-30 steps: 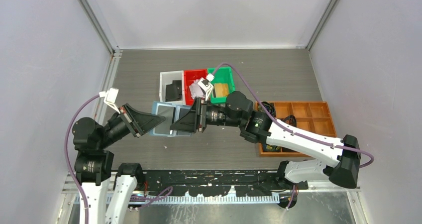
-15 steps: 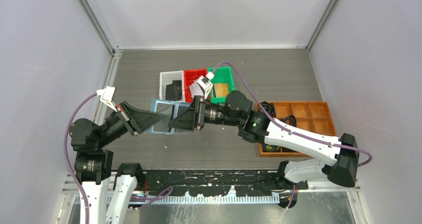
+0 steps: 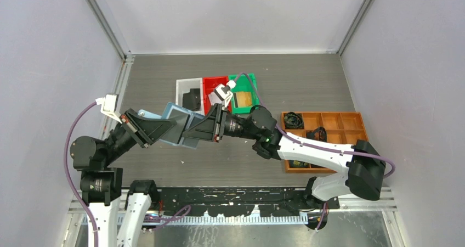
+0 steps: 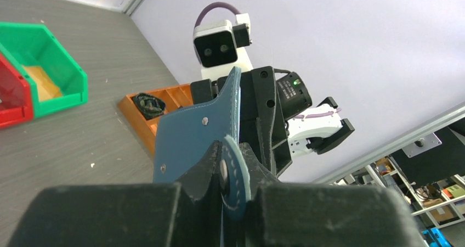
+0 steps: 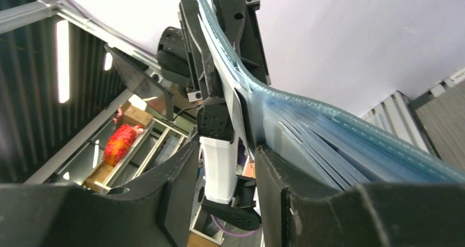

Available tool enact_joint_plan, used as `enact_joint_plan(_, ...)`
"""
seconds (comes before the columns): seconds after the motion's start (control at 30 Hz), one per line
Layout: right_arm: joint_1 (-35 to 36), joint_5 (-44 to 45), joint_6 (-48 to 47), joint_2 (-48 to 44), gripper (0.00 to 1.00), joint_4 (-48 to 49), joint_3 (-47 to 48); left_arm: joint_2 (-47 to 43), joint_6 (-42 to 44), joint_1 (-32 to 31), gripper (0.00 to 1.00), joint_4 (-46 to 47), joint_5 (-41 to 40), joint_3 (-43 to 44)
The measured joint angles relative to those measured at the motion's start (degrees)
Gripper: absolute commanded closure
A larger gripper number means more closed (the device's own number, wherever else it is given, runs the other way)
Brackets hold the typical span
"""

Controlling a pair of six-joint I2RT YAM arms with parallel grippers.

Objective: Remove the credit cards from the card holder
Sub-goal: Remove the credit card from the card holder.

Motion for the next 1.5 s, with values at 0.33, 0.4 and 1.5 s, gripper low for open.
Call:
enact_joint_plan(0.33, 0.2, -1.0, 0.2, 0.9, 0.55, 7.5, -1.9, 0.0, -1.3, 0.0, 1.0, 1.6, -0.3, 0.1)
enact_joint_plan(0.4, 0.7, 0.2, -2.6, -0.2, 0.55, 6.4, -2.6, 0.0, -1.3, -0.1, 1.0, 0.9, 0.0, 0.1)
enact_joint_plan(1.5, 4.3, 11.0, -8.0, -7.8, 0.58, -15.5, -1.2, -1.5, 5.4, -0.9, 1.0, -21.4, -13.3, 2.7)
